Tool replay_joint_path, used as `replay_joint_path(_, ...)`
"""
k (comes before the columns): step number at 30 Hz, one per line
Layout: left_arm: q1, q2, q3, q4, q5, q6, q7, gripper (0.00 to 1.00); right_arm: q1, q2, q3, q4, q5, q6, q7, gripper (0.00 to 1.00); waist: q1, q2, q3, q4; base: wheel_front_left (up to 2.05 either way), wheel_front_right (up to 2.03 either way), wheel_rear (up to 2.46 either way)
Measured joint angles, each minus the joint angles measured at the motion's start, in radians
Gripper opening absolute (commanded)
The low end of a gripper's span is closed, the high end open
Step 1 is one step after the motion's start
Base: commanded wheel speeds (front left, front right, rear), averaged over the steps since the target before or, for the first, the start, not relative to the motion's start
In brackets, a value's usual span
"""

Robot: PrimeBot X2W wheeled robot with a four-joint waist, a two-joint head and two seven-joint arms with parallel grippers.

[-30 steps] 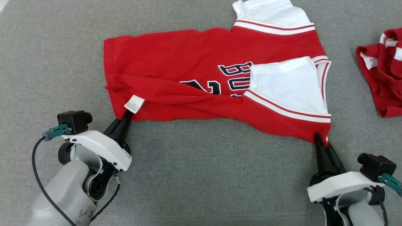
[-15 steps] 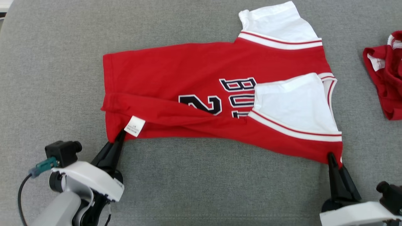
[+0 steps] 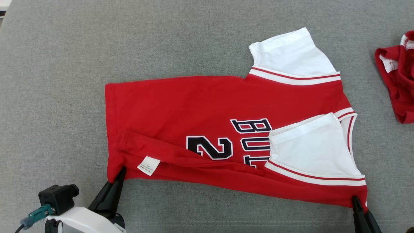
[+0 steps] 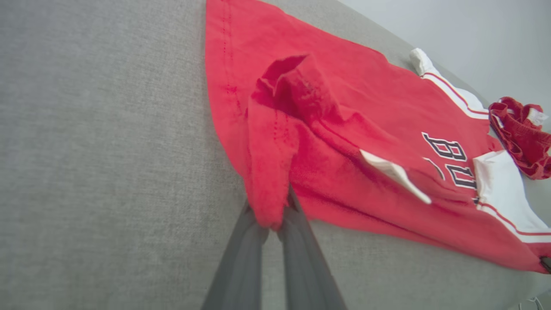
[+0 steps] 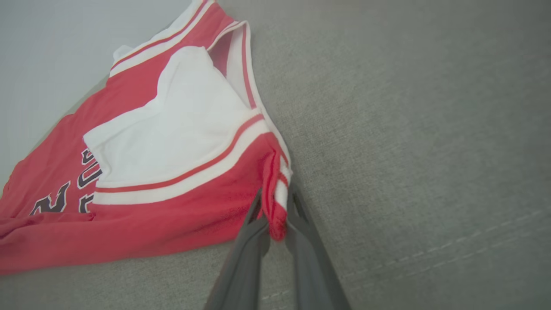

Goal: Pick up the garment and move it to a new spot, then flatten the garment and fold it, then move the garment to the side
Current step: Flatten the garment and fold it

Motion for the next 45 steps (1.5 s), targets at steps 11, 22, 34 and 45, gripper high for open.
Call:
replay_joint_path(11, 0.05, -0.009, -0.001, -0.035, -0.023, 0.046, 0.014, 0.0, -0.049, 0.0, -0.002, 0.04, -0.034, 0.0, 0.016, 0.0, 0.0, 0.0, -0.04, 0.034, 0.0, 0.0, 0.0)
replay_joint_path(22, 0.059, -0.041, -0.02, 0.017, -0.033, 0.029, 0.012, 1.0, -0.056, 0.0, -0.006, 0.086, -0.028, 0.0, 0.019, 1.0, 0.0, 0.0, -0.061, 0.061, 0.0, 0.0, 0.0)
replay_joint_path(34, 0.019, -0.025, 0.046, -0.001, 0.102, 0.109, -0.04, 1.0, -0.108, -0.001, -0.08, 0.013, -0.154, 0.0, 0.001, 1.0, 0.0, 0.0, -0.09, 0.066, 0.0, 0.0, 0.0)
replay_joint_path(45, -0.053, -0.013, 0.039, -0.025, 0.228, 0.171, -0.045, 1.0, -0.253, -0.002, -0.089, 0.006, -0.308, 0.0, 0.011, 1.0, 0.0001, 0.0, -0.126, 0.097, 0.0, 0.0, 0.0)
